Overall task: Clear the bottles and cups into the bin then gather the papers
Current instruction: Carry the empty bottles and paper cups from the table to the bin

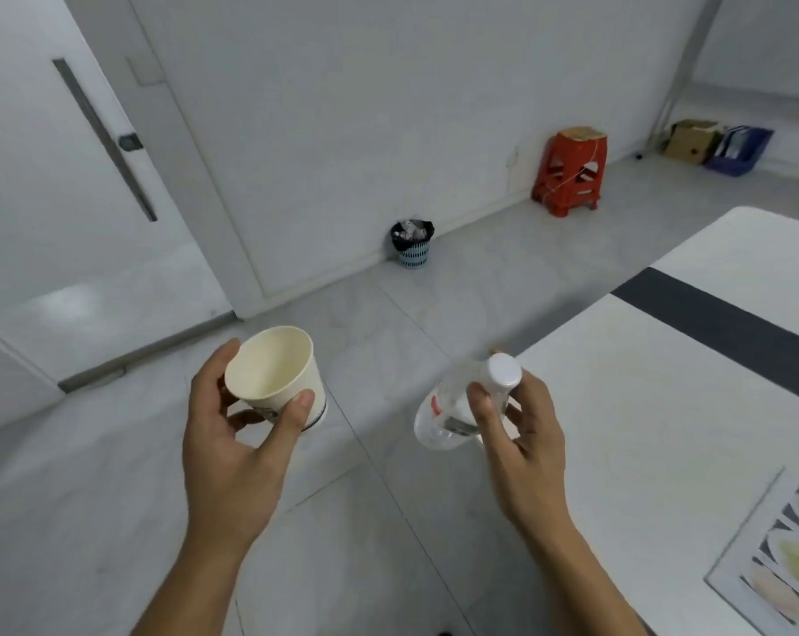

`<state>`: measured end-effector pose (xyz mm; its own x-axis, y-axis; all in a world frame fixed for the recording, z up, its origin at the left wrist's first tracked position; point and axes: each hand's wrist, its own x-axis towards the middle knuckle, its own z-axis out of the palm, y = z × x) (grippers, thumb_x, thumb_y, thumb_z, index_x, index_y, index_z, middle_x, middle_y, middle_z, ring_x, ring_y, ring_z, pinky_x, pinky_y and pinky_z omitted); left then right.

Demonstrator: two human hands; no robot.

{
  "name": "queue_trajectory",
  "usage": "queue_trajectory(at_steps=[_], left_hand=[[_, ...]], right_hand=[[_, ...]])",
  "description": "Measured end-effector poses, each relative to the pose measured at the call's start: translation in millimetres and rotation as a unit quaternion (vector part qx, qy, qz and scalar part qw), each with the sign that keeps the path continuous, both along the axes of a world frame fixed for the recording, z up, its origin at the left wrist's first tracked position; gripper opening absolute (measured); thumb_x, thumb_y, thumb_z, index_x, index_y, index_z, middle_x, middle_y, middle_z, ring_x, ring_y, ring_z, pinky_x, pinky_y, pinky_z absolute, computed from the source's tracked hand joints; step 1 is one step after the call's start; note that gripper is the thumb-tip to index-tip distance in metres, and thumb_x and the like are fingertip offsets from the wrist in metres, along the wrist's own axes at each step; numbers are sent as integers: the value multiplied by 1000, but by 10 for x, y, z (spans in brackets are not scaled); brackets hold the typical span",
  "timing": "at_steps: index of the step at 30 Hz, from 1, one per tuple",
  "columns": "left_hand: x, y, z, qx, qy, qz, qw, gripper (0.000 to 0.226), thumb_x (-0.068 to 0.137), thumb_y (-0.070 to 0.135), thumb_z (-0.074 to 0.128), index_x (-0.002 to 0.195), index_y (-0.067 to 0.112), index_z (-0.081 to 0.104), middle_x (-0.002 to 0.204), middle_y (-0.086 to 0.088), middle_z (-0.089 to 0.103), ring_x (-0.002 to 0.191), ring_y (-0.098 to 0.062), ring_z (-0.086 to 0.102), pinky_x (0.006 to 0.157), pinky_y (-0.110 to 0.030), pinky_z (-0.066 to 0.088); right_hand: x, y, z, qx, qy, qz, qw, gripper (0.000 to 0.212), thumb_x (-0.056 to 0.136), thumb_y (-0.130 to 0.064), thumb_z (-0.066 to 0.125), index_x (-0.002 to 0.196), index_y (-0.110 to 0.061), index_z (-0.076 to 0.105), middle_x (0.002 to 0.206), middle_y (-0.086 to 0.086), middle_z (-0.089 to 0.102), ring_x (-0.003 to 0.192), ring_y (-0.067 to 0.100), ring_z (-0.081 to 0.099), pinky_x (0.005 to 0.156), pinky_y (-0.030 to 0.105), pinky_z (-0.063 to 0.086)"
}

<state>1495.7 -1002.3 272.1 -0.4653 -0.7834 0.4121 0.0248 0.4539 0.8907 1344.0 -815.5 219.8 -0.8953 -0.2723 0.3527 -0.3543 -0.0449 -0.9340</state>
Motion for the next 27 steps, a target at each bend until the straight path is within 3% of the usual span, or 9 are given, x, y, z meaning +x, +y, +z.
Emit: queue_trajectory(at_steps=[3,7,11,15,18,21,27], left_hand=[[-493,-627,254,-10,13,5,1000,76,62,51,77,131,41,48,125,28,54,111,0,57,84,-27,56],[-1105,-1484,381,2,36,16,999,75,65,44,80,132,40,47,123,31,54,105,7,58,81,-24,55],[-1823,-2442,335,13,74,7,997,76,66,48,77,135,36,46,125,27,54,114,-5,58,84,-26,53],[-2644,-3496,207,15,84,-13,996,73,70,41,79,135,35,46,130,21,53,117,-14,56,84,-29,53],[-3361,-4202,171,32,58,-36,997,72,71,35,79,135,34,47,133,17,52,116,-10,55,81,-25,54],[-4155,-4738,194,34,25,-79,996,73,72,32,80,136,33,46,132,18,53,111,3,54,77,-14,50],[-5731,-5390,-107,25,-33,-150,988,71,78,18,81,139,28,45,132,14,52,107,14,51,76,-9,48]], right_hand=[[-559,-722,298,-6,29,-1,1000,35,89,-50,59,124,-48,56,118,-15,62,115,12,59,94,39,51],[-1222,-1670,562,-7,51,17,999,31,89,-52,59,120,-54,54,120,-11,61,116,15,59,96,37,49],[-1926,-2712,645,4,92,22,995,34,91,-49,58,124,-44,54,121,-10,61,116,15,59,94,29,48],[-2614,-3760,613,33,127,3,991,31,91,-45,60,121,-49,53,124,-10,59,118,13,58,95,30,47],[-3153,-4329,526,72,106,-11,992,31,90,-49,60,120,-44,57,123,-15,57,116,9,57,95,34,49],[-3728,-4711,421,99,67,-43,992,32,87,-55,57,117,-44,57,121,-19,56,113,7,56,95,42,50],[-4910,-5310,95,95,17,-110,989,26,87,-56,55,112,-52,52,119,-21,55,112,4,55,94,40,50]])
